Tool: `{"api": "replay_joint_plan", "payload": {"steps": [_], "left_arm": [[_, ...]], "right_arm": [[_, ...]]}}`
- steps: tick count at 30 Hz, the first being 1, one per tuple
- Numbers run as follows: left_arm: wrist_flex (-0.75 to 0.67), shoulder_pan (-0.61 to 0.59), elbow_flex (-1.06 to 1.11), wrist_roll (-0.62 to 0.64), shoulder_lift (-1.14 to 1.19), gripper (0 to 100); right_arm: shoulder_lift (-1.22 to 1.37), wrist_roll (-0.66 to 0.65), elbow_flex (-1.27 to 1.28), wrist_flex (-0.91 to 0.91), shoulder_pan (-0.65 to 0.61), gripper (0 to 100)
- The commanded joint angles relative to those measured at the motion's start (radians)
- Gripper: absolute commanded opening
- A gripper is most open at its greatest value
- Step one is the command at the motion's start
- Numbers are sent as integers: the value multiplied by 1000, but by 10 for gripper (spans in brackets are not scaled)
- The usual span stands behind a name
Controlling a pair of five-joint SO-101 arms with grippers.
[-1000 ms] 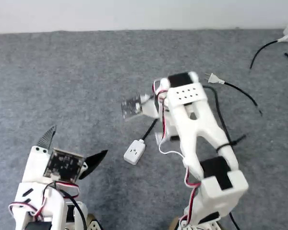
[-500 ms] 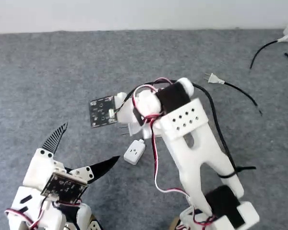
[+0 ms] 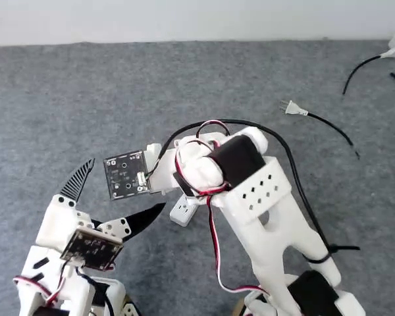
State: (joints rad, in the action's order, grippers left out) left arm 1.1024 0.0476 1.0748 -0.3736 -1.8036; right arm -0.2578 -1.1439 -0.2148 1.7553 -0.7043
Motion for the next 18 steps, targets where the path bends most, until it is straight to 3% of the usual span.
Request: {"api": "replay_joint_plan", "payload": {"steps": [1, 18], "left_arm": [[-38, 2, -5, 12, -12, 496], [-46, -35, -94, 11, -12, 496]], "right_arm": [[-51, 17, -55, 39, -4, 9], [-122, 15, -94, 41, 19, 9]]}}
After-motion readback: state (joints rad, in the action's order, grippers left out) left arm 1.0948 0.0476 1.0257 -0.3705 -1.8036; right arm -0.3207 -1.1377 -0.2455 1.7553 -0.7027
